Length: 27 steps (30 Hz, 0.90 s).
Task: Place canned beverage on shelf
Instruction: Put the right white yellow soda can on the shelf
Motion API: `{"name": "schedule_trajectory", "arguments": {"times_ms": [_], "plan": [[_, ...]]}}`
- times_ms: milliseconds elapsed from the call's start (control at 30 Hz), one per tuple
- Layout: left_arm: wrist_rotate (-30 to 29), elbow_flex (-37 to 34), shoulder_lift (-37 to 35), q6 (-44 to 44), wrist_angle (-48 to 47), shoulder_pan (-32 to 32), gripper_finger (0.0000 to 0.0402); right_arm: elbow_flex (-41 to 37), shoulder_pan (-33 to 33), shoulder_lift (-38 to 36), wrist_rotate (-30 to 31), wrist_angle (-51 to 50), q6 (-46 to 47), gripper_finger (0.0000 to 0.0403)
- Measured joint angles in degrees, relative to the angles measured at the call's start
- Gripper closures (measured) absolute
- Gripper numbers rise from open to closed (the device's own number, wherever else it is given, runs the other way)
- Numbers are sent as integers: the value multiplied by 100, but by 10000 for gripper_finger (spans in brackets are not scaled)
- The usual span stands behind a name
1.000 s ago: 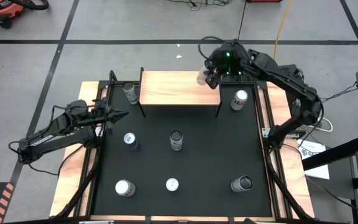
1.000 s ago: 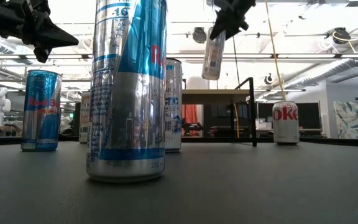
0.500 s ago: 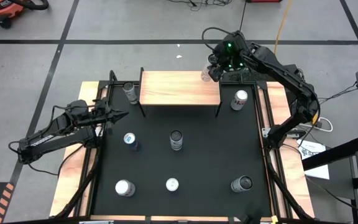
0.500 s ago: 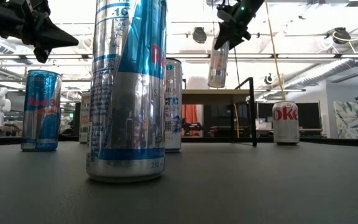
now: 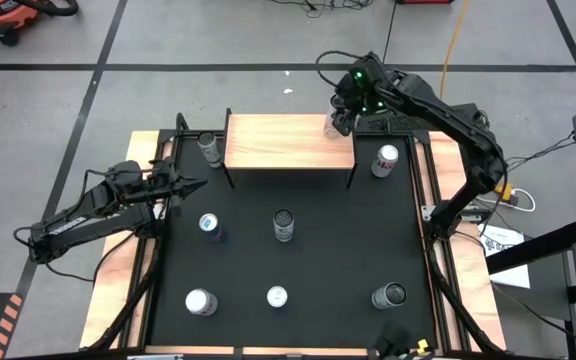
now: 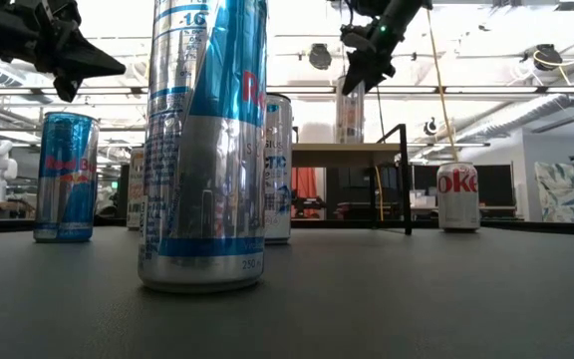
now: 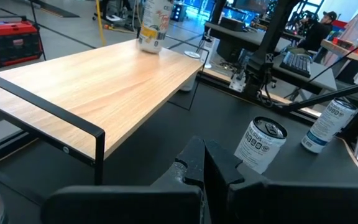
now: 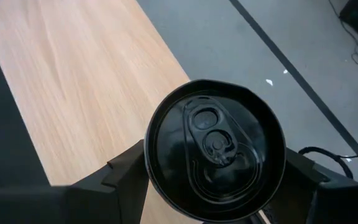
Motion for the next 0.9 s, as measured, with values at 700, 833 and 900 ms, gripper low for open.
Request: {"name": "schedule_trajectory", "arguments": {"times_ms": [700, 833, 900], "plan": [[-39, 0, 1, 0, -20, -1, 401, -2, -2, 20, 44, 42, -134, 170], [-40, 0, 1, 2, -17, -2, 401, -2, -9, 20, 44, 39, -153, 170], [-40, 0, 2, 0, -17, 0, 401, -2, -40, 20, 39, 39, -177, 170]]}}
